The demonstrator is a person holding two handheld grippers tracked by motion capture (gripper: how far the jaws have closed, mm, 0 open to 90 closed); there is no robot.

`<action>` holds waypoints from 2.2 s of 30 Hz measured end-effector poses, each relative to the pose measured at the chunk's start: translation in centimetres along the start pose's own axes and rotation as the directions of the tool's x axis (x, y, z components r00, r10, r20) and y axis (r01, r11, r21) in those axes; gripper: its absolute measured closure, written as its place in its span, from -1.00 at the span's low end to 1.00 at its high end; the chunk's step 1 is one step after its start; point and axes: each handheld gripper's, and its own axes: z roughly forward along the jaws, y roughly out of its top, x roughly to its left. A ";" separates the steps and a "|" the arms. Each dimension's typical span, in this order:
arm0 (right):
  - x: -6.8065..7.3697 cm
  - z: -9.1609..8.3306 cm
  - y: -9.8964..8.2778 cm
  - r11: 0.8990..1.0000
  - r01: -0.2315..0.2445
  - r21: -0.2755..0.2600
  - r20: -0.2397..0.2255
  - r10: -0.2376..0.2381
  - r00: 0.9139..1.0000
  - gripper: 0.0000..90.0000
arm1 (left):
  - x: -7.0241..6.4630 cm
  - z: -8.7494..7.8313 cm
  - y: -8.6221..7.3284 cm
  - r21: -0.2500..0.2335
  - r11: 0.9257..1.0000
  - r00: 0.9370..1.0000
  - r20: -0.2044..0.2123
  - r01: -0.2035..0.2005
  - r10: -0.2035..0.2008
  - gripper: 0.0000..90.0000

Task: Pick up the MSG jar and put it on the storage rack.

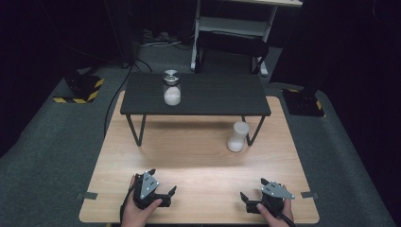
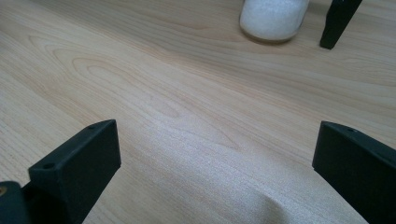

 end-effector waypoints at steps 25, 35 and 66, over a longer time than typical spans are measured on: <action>0.5 -0.1 0.0 0.999 -0.028 -0.044 0.000 0.028 1.000 -0.98 | 0.5 0.1 0.0 -0.001 1.000 0.999 0.023 0.029 -0.029 -0.99; 1.0 -0.3 1.3 0.996 -0.016 -0.083 0.010 0.017 1.000 -0.98 | 0.7 0.0 -0.2 -0.012 0.999 0.999 0.031 0.039 -0.039 -0.99; 0.1 3.7 7.7 0.990 -0.009 -0.140 0.046 0.016 0.999 -0.99 | 1.1 0.0 -0.2 -0.011 1.000 0.998 0.063 0.026 -0.026 -0.99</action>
